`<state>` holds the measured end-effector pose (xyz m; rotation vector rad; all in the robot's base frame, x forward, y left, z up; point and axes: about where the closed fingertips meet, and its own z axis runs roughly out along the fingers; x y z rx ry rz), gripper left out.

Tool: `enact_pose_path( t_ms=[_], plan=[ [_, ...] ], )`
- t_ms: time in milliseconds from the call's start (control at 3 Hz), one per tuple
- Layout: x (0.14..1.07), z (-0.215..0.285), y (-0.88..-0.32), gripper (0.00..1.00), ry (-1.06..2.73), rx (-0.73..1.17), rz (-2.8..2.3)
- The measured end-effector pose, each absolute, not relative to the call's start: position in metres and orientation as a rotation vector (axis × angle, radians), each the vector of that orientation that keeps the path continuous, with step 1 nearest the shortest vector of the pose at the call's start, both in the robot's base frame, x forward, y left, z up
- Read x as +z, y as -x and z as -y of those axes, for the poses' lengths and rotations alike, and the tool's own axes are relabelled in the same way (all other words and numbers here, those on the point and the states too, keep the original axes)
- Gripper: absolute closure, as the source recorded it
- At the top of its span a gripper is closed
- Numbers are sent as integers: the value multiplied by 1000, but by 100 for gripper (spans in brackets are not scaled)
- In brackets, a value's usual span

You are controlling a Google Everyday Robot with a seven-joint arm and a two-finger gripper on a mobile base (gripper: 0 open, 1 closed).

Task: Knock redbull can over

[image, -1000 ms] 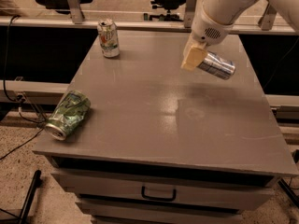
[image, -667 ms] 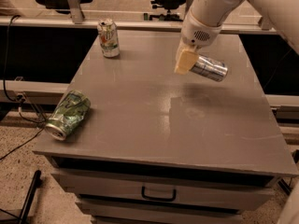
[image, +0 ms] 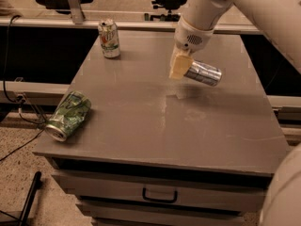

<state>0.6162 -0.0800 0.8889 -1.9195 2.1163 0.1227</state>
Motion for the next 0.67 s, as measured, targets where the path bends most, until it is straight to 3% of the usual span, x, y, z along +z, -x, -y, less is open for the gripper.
enact_pose_path(
  t_ms=[333,667],
  plan=[
    [862,80,-613,100,1896,174,-2196],
    [836,80,-602,82,1879,211,-2241]
  ],
)
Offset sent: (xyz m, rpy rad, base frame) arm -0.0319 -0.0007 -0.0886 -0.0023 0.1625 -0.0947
